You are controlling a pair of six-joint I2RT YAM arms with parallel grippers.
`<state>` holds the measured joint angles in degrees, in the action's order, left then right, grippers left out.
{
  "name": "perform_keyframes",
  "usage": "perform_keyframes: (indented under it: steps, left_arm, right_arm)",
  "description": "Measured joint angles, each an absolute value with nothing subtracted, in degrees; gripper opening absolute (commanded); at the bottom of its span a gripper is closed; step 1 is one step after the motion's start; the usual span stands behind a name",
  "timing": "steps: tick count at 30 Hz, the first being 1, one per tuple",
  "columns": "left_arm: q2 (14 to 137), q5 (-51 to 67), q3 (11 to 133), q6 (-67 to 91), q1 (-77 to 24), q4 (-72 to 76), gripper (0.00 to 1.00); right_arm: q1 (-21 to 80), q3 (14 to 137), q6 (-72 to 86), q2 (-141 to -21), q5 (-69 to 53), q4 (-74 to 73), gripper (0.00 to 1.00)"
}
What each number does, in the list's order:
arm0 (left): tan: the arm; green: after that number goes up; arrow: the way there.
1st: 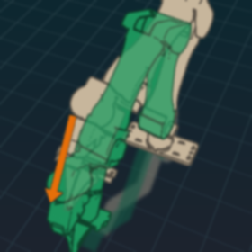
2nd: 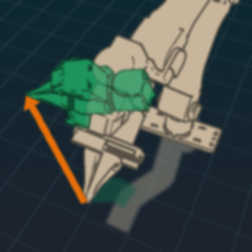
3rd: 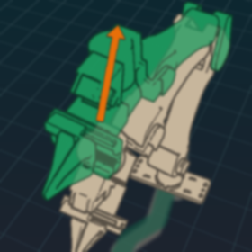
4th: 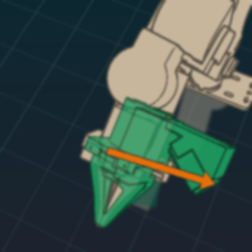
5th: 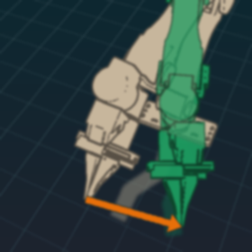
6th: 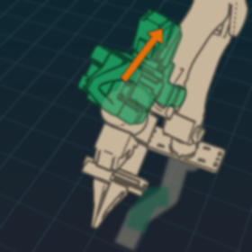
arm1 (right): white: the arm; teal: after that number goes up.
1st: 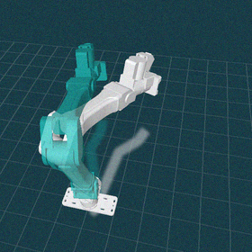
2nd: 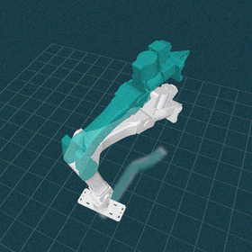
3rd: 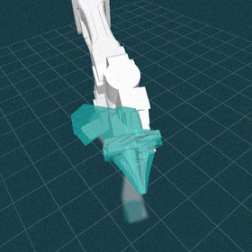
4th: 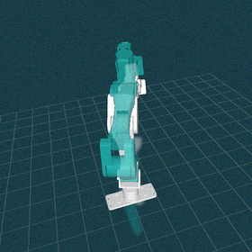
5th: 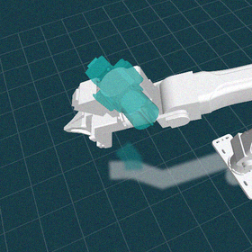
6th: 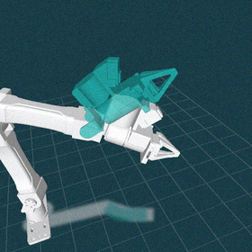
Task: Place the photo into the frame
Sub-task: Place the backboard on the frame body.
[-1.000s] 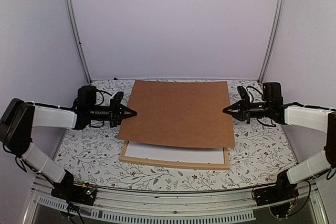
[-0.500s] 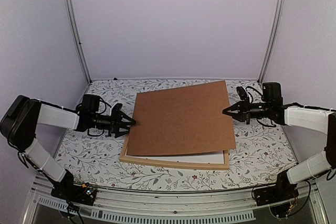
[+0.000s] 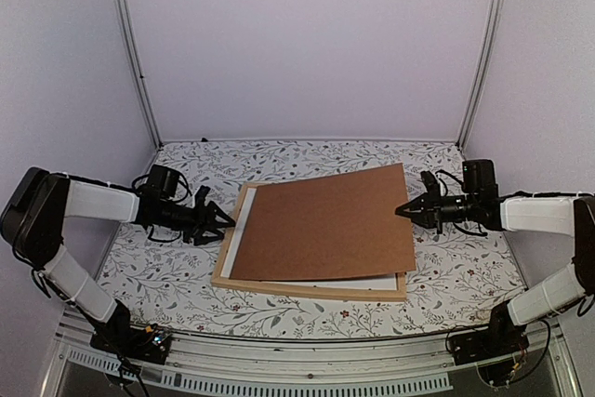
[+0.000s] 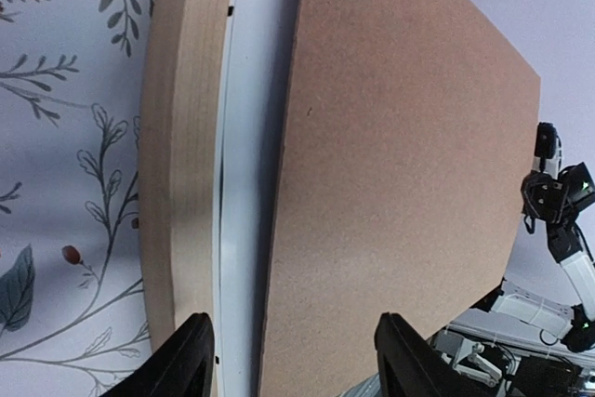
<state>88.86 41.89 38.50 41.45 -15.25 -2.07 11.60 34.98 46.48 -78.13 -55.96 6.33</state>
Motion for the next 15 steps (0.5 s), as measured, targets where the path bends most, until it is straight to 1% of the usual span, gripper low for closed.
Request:
perform_keyframes:
  steps: [7, 15]
  left_arm:
    - [88.86, 36.49, 39.66, 37.87, -15.25, -6.17, 0.63]
    - [89.89, 34.63, 39.77, 36.27, -15.25, -7.38, 0.63]
  right_arm:
    - [11.62, 34.39, 48.62, -79.66, -55.77, 8.45, 0.0]
    - [11.88, 34.09, 50.15, -81.56, -55.13, 10.37, 0.0]
